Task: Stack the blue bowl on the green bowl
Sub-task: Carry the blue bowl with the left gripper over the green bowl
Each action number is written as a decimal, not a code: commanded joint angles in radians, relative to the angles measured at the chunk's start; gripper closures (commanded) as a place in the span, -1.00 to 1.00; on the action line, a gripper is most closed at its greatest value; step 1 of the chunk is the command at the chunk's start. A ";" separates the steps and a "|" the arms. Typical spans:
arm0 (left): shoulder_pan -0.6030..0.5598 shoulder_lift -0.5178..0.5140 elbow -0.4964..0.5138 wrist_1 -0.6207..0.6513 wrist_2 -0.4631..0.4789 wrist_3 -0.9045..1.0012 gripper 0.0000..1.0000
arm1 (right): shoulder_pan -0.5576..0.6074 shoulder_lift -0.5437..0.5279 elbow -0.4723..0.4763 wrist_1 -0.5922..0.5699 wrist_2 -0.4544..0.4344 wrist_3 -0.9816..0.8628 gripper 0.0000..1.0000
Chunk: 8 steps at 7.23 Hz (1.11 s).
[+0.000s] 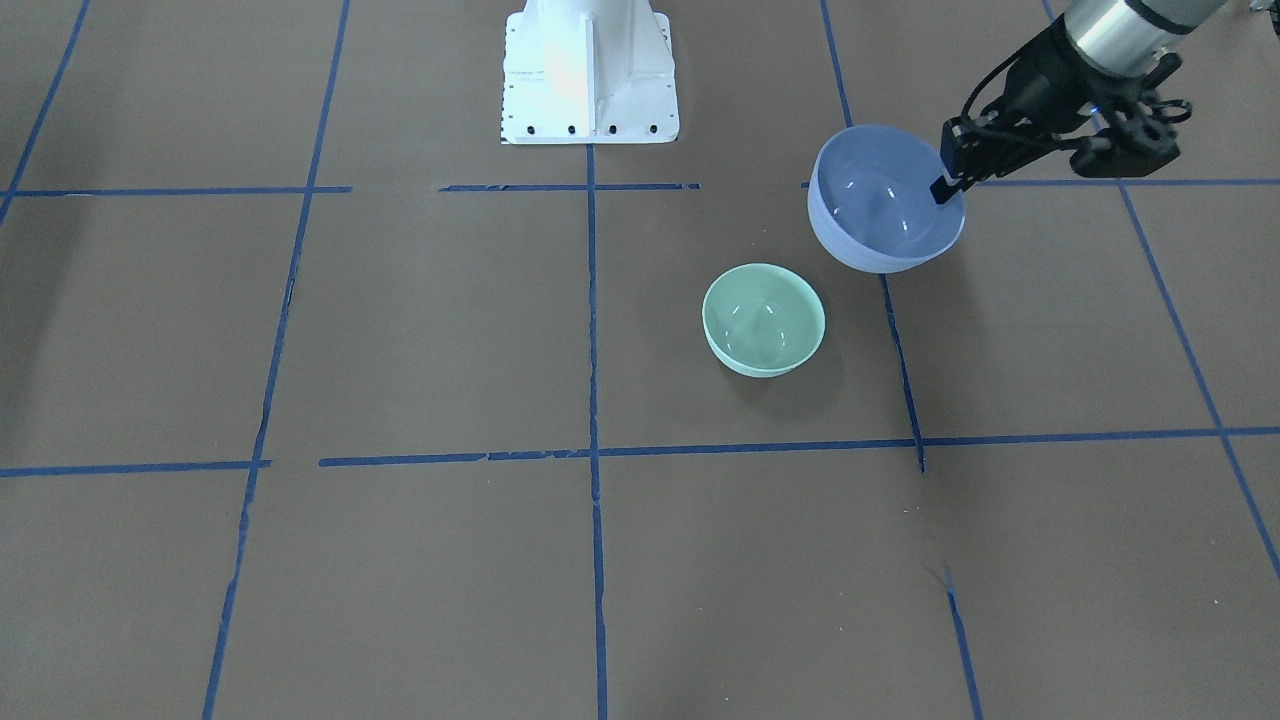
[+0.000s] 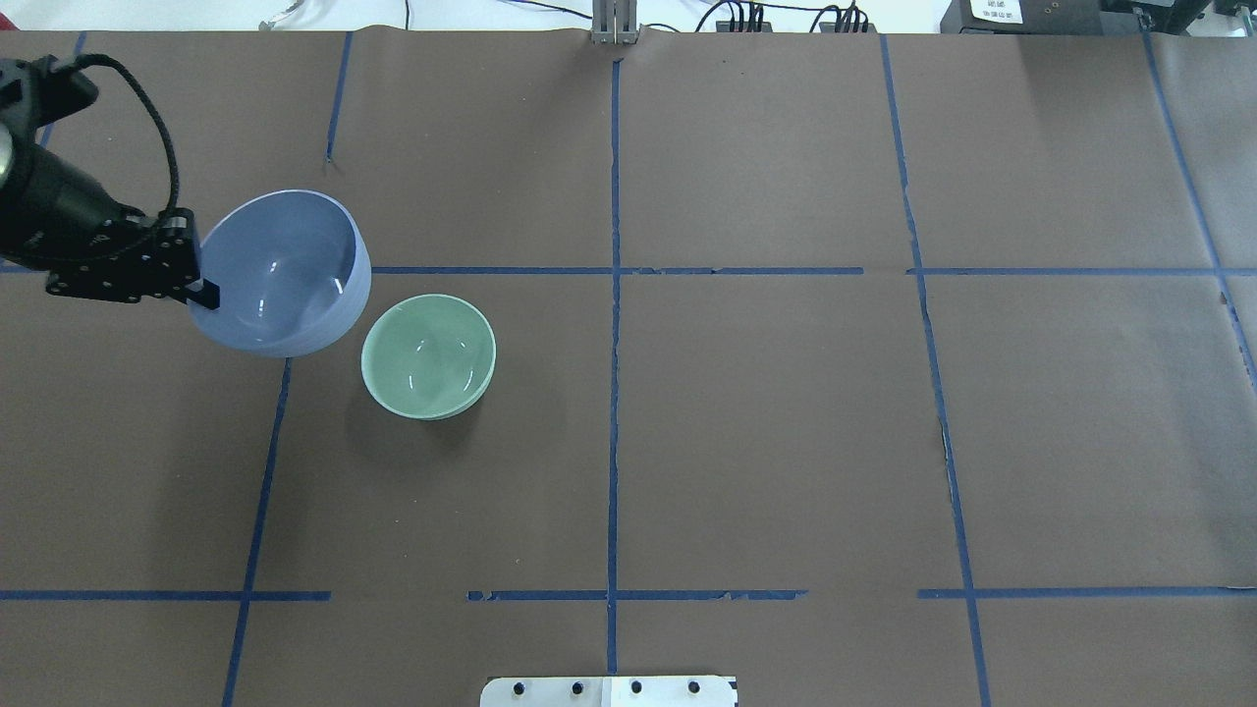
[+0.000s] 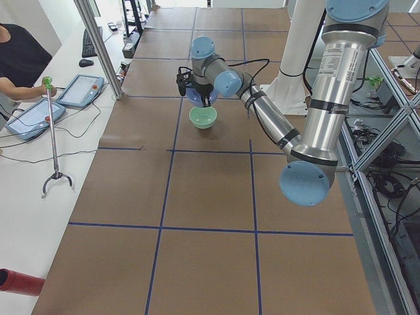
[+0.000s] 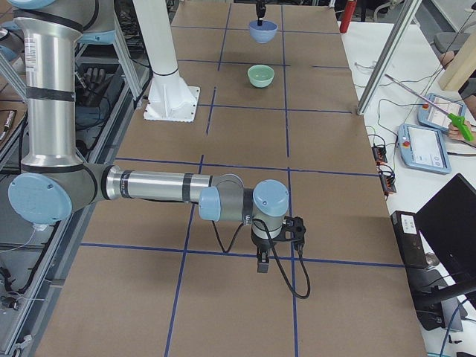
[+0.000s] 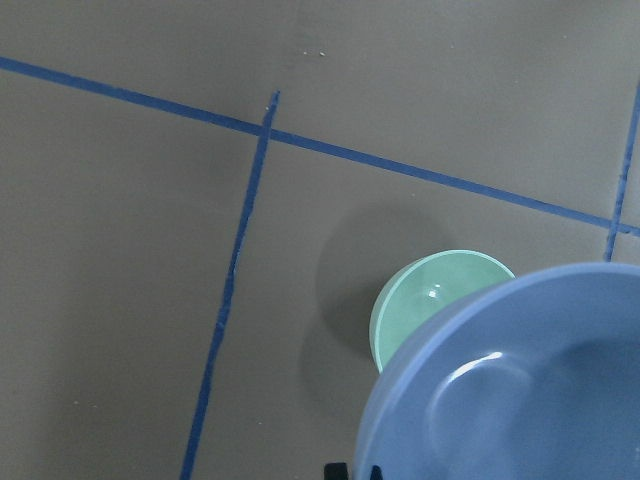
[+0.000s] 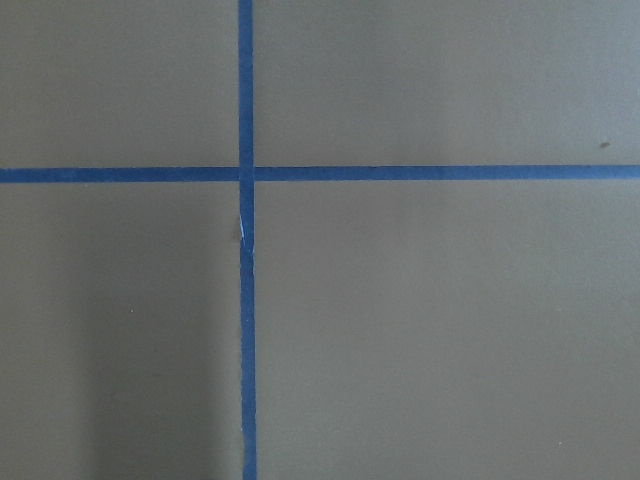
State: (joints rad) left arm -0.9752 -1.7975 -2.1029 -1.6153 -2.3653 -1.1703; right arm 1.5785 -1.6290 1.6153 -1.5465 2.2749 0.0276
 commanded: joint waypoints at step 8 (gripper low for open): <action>0.176 -0.069 0.270 -0.301 0.127 -0.140 1.00 | 0.000 0.000 0.000 0.000 0.002 0.000 -1.00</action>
State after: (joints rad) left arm -0.8077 -1.8612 -1.8388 -1.9141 -2.2392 -1.3112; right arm 1.5785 -1.6291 1.6153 -1.5473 2.2760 0.0276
